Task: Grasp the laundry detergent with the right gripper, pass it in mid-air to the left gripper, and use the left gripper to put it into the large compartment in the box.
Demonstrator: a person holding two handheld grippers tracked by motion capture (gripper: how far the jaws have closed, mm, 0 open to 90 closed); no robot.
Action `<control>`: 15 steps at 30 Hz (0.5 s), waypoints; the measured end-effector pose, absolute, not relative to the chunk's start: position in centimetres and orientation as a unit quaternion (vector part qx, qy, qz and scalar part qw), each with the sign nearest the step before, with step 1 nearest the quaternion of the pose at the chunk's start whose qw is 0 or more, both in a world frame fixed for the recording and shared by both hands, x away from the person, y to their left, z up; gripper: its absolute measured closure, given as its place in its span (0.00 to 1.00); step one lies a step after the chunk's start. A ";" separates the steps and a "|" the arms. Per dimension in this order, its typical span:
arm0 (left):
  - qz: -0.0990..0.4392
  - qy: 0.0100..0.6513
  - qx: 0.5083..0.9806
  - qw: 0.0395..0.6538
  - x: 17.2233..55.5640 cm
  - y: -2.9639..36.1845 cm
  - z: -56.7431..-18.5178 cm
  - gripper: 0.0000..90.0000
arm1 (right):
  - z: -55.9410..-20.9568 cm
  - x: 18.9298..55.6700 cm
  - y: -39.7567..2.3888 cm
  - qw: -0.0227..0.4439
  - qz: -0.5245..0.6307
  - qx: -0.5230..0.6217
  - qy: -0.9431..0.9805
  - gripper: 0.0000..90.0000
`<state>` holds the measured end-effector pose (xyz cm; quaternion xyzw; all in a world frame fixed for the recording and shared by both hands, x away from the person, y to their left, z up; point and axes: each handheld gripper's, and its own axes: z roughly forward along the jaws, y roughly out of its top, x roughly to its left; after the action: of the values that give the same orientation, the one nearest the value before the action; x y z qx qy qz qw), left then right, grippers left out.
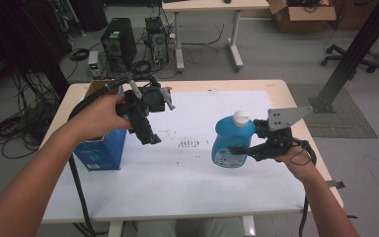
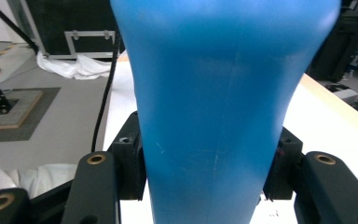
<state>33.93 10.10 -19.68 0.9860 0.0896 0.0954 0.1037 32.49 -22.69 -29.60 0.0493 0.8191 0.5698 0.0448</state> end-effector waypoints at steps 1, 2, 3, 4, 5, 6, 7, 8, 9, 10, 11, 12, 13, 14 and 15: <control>0.094 0.087 0.986 0.103 33.8 10.0 -19.6 0.08 | -29.6 32.6 -22.5 0.042 0.570 0.045 0.819 0.50; 0.093 0.084 0.987 0.102 33.6 9.9 -19.4 0.08 | -29.6 32.6 -22.3 0.041 0.569 0.041 0.820 0.50; 0.092 0.083 0.987 0.104 33.5 9.8 -19.3 0.08 | -29.7 32.7 -22.0 0.037 0.569 0.039 0.821 0.50; 0.091 0.081 0.987 0.105 33.3 9.7 -19.2 0.08 | -29.7 32.7 -21.8 0.035 0.568 0.035 0.821 0.50; 0.090 0.078 0.987 0.106 33.2 9.6 -19.1 0.08 | -29.7 32.8 -21.6 0.033 0.568 0.031 0.822 0.50; 0.089 0.075 0.988 0.106 33.1 9.5 -19.0 0.08 | -29.7 32.8 -21.3 0.030 0.567 0.026 0.823 0.50; 0.084 0.070 0.988 0.109 32.8 9.4 -18.8 0.08 | -29.8 32.9 -20.9 0.028 0.567 0.022 0.823 0.50; 0.084 0.070 0.988 0.109 32.8 9.4 -18.8 0.08 | -29.8 33.0 -20.6 0.026 0.566 0.020 0.824 0.50; 0.081 0.067 0.988 0.112 32.6 9.3 -18.7 0.08 | -29.9 33.0 -20.4 0.025 0.566 0.017 0.824 0.50; 0.081 0.067 0.988 0.112 32.6 9.3 -18.7 0.08 | -29.9 33.0 -20.4 0.025 0.566 0.017 0.824 0.50; 0.078 0.066 0.989 0.110 32.5 9.2 -18.6 0.08 | -29.9 33.1 -19.8 0.021 0.565 0.013 0.824 0.50; 0.076 0.064 0.989 0.109 32.4 9.1 -18.5 0.08 | -30.0 33.1 -19.5 0.020 0.565 0.010 0.824 0.50; 0.076 0.064 0.989 0.109 32.4 9.1 -18.5 0.08 | -30.0 33.2 -19.3 0.018 0.565 0.008 0.825 0.50; 0.070 0.062 0.989 0.113 32.3 9.0 -18.4 0.08 | -30.1 33.2 -19.0 0.016 0.564 0.006 0.825 0.50; 0.070 0.062 0.989 0.113 32.3 9.0 -18.4 0.08 | -30.1 33.3 -18.7 0.015 0.563 0.005 0.826 0.50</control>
<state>32.25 9.00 -18.43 0.9892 0.0621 0.0704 0.1126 33.27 -18.69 -30.12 0.0045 0.8262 0.5632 0.0145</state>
